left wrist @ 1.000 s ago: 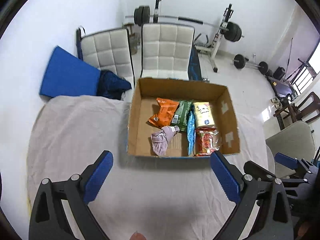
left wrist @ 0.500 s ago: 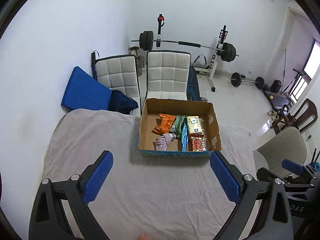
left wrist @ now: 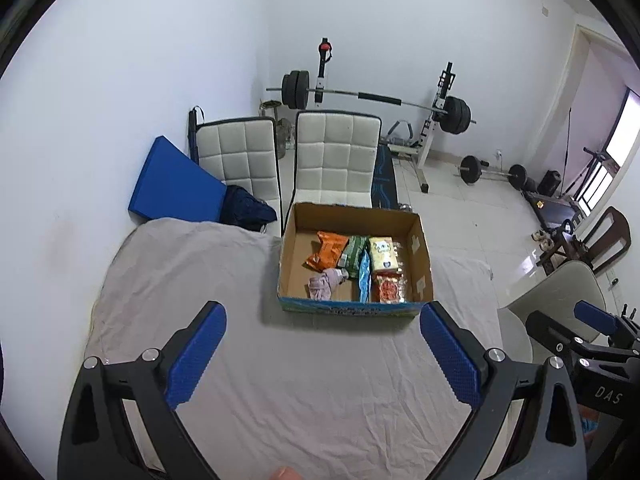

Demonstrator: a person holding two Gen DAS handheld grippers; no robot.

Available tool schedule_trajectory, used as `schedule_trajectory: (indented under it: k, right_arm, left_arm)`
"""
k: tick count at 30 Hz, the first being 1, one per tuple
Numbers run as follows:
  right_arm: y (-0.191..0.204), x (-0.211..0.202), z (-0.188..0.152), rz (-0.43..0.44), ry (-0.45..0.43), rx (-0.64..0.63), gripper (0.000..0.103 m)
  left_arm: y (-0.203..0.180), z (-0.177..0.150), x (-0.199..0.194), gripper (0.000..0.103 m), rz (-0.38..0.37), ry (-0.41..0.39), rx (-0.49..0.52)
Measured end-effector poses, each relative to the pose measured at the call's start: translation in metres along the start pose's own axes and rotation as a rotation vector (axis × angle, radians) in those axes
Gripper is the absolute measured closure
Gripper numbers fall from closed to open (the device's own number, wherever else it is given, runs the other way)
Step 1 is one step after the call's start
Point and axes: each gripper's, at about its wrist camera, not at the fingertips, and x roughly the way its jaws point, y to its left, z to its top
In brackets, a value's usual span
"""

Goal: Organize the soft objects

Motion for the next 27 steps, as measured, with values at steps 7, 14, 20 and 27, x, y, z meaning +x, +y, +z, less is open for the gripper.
schedule_trajectory:
  k: [7, 14, 20, 27]
  right_arm:
    - [0.0, -0.003, 0.016, -0.051, -0.055, -0.011, 0.0]
    - [-0.002, 0.0, 0.023, -0.074, -0.066, -0.02, 0.0]
    - [0.0, 0.002, 0.029, -0.073, -0.074, -0.026, 0.0]
    - [0.002, 0.005, 0.029, -0.083, -0.083, -0.037, 0.0]
  left_arm:
    - [-0.004, 0.008, 0.002, 0.003, 0.026, -0.039, 0.017]
    - [-0.005, 0.013, 0.008, 0.003, 0.046, -0.054, 0.015]
    - [-0.006, 0.012, 0.014, 0.003, 0.065, -0.048, 0.014]
    - [-0.008, 0.01, 0.018, 0.003, 0.075, -0.039, 0.026]
